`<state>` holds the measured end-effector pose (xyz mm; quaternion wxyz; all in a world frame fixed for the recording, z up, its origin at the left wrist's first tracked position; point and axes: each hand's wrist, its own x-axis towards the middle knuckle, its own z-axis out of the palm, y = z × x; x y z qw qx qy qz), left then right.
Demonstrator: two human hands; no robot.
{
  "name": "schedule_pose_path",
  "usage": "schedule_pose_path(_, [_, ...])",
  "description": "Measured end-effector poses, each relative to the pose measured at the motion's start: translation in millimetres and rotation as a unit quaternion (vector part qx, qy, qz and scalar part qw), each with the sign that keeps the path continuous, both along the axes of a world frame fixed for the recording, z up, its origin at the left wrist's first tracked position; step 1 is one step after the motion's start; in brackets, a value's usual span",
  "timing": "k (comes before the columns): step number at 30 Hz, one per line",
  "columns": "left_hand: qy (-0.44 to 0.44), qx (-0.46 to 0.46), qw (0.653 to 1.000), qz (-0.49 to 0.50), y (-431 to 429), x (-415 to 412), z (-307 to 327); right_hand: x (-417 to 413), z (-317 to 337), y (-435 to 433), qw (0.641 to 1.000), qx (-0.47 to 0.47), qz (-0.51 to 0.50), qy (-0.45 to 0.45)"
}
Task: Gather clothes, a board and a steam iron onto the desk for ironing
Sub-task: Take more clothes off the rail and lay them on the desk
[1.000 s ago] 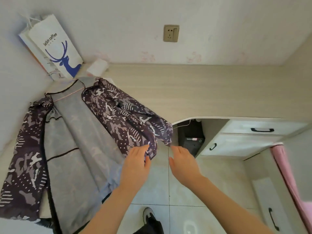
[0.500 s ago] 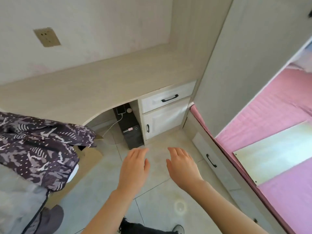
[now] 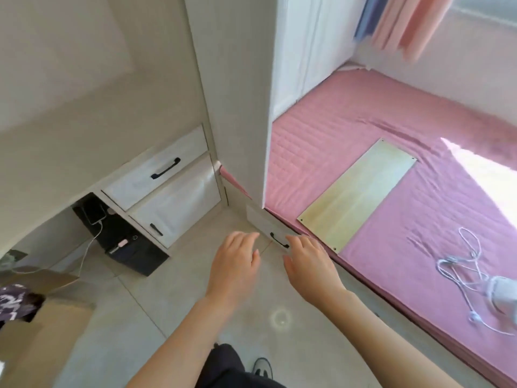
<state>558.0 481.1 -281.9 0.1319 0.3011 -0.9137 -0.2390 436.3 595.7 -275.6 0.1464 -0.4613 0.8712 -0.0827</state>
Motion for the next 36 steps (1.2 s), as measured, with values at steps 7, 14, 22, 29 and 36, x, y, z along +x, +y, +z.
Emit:
schedule_pose_path(7, [-0.001,0.013,0.998,-0.059,-3,-78,4,-61,8,10,0.999,-0.008,-0.037,0.019])
schedule_pose_path(14, [0.002,-0.016,0.995,-0.1,-41,-167,20,-139,20,-21,0.996,-0.035,-0.076,0.034])
schedule_pose_path(22, [-0.005,-0.038,0.991,-0.127,-92,-267,32,-228,30,-69,0.995,-0.044,-0.085,0.038])
schedule_pose_path(29, [0.001,-0.076,0.995,-0.064,-125,-331,45,-298,38,-102,0.994,-0.067,-0.071,0.042])
schedule_pose_path(36, [0.007,-0.103,0.994,0.036,-161,-392,56,-373,44,-149,0.996,-0.074,-0.004,0.051])
